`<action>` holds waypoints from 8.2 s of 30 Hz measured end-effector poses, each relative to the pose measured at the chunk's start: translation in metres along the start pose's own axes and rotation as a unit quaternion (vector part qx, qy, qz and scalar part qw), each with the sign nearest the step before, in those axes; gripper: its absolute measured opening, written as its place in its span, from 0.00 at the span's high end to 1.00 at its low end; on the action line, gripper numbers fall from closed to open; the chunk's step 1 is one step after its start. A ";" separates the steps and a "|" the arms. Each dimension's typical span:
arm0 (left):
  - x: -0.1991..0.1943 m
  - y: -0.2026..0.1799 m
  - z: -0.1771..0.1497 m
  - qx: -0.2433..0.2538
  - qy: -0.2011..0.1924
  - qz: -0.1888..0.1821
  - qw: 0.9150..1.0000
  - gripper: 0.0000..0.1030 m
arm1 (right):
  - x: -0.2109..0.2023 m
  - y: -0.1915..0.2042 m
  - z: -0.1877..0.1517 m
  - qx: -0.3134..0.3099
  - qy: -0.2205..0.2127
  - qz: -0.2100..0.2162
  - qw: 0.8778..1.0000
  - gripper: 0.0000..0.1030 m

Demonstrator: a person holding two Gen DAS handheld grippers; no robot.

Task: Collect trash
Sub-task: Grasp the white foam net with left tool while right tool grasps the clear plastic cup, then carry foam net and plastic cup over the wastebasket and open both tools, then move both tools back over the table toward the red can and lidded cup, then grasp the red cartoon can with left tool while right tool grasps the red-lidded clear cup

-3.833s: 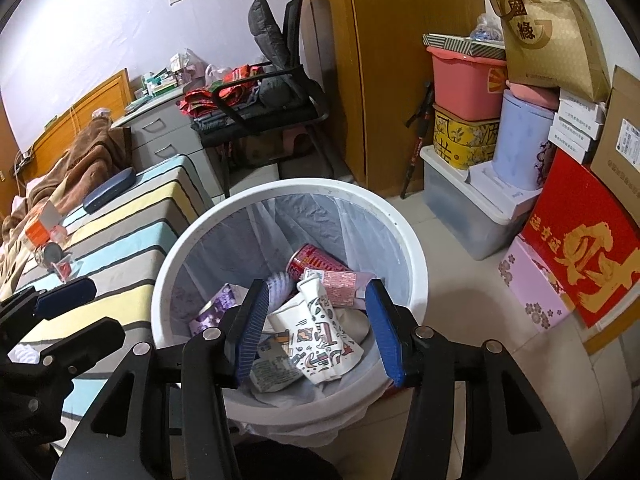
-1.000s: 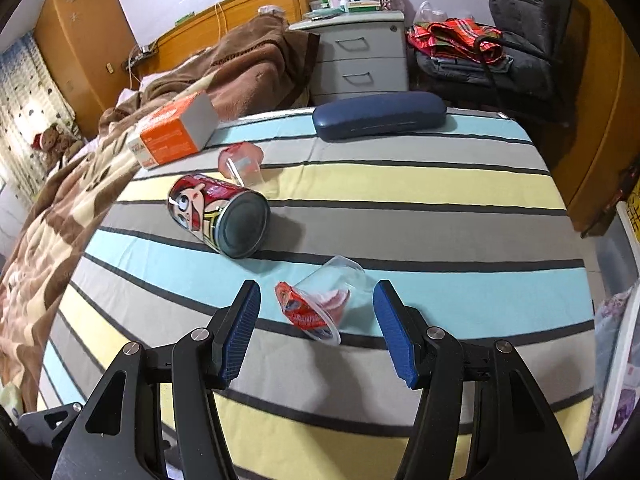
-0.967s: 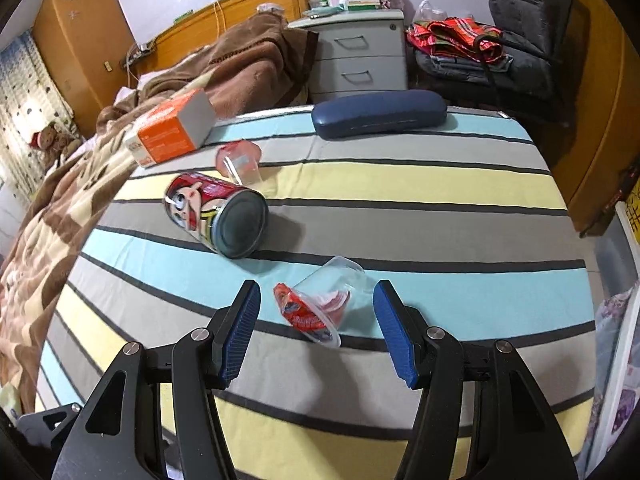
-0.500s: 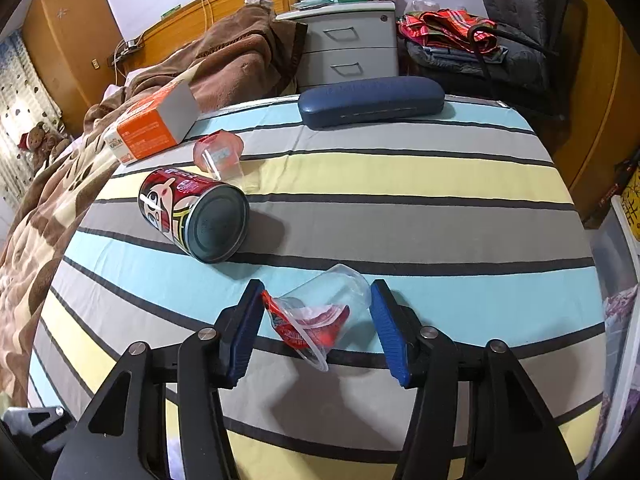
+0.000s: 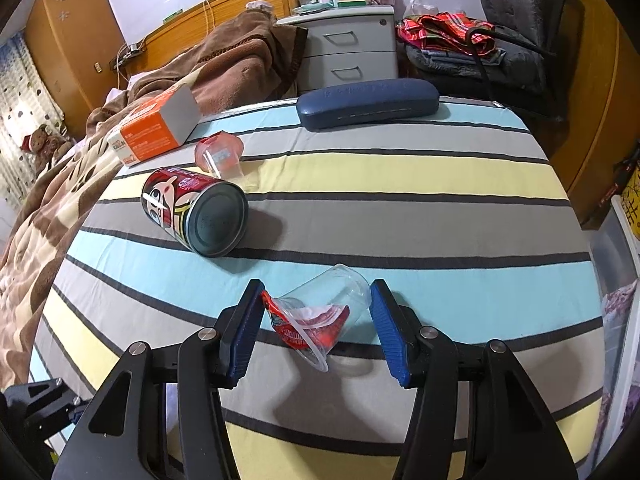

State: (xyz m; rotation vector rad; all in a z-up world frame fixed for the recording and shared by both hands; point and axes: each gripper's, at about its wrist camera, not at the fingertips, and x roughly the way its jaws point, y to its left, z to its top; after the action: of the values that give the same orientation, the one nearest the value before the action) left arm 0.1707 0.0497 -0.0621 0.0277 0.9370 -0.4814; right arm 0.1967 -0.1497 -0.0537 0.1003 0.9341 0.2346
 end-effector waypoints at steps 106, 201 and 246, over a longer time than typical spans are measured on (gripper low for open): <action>0.080 -0.314 0.085 0.138 -0.002 -0.094 0.986 0.41 | -0.167 -0.236 -0.116 0.172 -0.089 -0.161 0.968 0.40; 0.057 0.078 0.115 -0.204 -0.050 0.090 0.974 0.25 | -0.002 -0.034 0.069 -0.035 -0.057 0.022 0.998 0.40; 0.025 0.144 0.085 -0.185 -0.061 0.115 0.974 0.46 | 0.055 0.052 0.069 -0.173 0.006 0.079 0.982 0.70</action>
State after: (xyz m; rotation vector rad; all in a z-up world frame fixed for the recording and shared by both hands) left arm 0.3071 0.1496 -0.0568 -0.2268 0.8776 -0.0890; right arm 0.2756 -0.0851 -0.0464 -0.1490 0.8856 0.5414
